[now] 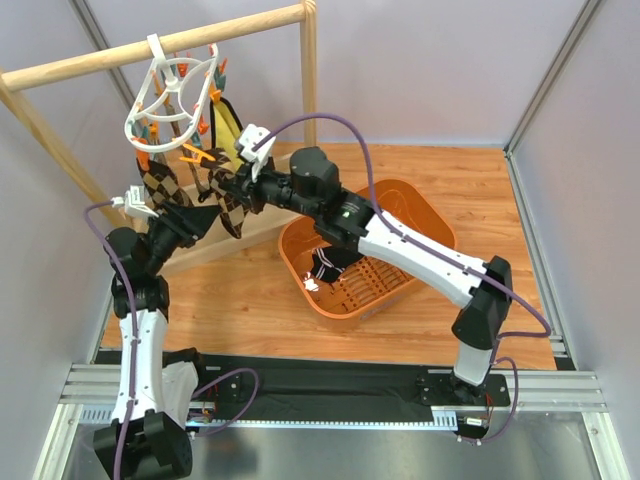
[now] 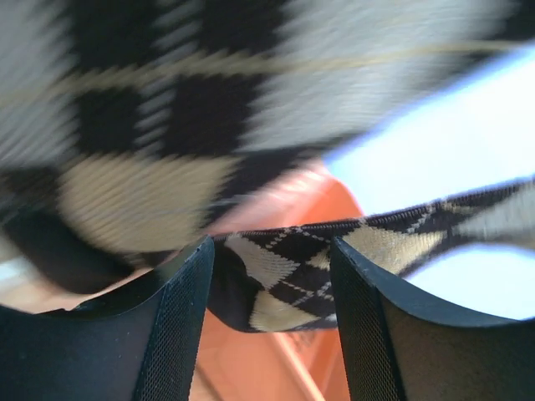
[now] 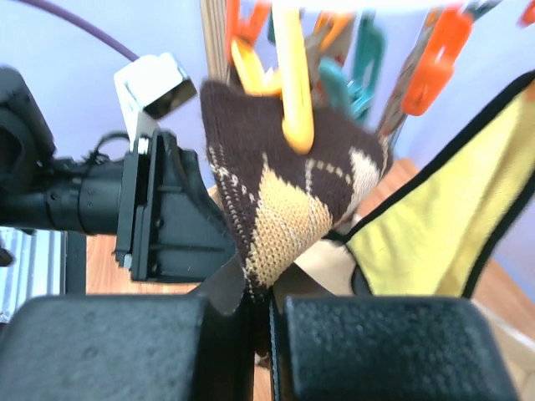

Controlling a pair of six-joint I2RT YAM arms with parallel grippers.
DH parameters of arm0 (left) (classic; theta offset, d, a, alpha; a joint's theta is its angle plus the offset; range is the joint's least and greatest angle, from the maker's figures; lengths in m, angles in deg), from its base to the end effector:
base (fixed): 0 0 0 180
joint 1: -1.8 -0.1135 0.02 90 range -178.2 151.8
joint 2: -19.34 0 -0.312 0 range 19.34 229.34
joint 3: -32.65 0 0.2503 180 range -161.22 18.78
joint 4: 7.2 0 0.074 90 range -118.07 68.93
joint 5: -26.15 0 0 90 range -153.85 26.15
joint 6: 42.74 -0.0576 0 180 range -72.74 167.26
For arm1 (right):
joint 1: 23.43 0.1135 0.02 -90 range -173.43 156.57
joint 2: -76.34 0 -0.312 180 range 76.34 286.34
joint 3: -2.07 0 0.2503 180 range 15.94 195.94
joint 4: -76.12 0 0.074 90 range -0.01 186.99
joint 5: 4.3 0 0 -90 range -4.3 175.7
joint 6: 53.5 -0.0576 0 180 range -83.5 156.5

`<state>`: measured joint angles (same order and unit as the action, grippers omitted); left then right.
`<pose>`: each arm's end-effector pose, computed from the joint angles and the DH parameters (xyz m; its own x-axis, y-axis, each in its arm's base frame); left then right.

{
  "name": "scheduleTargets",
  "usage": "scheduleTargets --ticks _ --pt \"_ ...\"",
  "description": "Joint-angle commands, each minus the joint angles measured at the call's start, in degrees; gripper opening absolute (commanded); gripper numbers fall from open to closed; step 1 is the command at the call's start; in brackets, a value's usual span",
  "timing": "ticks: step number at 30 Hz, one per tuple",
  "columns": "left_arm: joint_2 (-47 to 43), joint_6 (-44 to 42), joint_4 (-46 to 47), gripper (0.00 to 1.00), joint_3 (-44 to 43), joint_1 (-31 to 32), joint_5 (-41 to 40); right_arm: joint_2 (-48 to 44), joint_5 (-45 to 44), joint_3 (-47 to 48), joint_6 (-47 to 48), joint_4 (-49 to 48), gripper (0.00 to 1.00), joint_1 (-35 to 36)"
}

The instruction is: Remove the socks clipped to the hanger

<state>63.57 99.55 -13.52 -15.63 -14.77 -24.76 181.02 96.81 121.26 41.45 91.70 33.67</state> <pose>0.1682 0.0122 0.3441 -0.3258 -0.7376 -0.5914 0.2039 0.5560 -0.8058 0.2470 0.4022 0.4756 0.0700 -0.0477 -0.9964 -0.9259 0.3685 -0.0827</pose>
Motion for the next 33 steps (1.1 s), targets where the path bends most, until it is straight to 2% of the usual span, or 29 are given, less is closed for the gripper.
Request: scheduleTargets --ticks 1,13,15,16,17,23,24,27,30,33 --pt "-0.98 4.22 20.2 0.65 1.72 2.86 8.89 -4.13 3.12 -2.22 -0.29 -1.9 0.0 -1.46" --pt "-5.82 -0.25 11.62 0.65 3.3 7.17 5.03 -6.42 7.52 -2.84 -1.96 3.82 0.0 -1.99" --pt "-6.52 -8.84 4.27 0.65 0.15 10.59 2.76 -6.51 7.34 -2.84 -2.05 4.35 0.0 -2.34" --pt "-6.7 -13.22 -5.17 0.65 -3.0 12.34 -2.04 -6.6 7.26 -2.84 -1.96 4.96 0.0 -2.43" --pt "-6.87 -17.36 -7.18 0.66 -3.72 15.32 -3.83 -6.6 7.17 -3.1 -1.96 5.14 0.0 -2.69" --pt "-7.58 -18.88 -8.6 0.67 -4.52 19.56 -6.04 -7.13 7.16 -3.63 -2.75 5.84 0.0 -3.93" --pt "-7.75 -21.68 -13.57 0.67 -5.22 20.0 -9.7 -6.95 7.34 -3.37 -2.84 6.36 0.0 -3.93" --pt "-9.32 -26.79 -20.36 0.68 -7.24 21.06 -13.85 -6.86 8.92 -2.58 -3.45 7.94 0.0 -3.93" --pt "-10.56 -26.89 -19.26 0.7 -7.16 21.24 -15.97 -6.42 10.85 -1.78 -4.5 8.48 0.0 -3.93" --pt "-9.87 -25.23 -14.34 0.72 -6.1 21.85 -13.79 -5.81 13.84 -0.64 -6.69 8.3 0.01 -3.93"
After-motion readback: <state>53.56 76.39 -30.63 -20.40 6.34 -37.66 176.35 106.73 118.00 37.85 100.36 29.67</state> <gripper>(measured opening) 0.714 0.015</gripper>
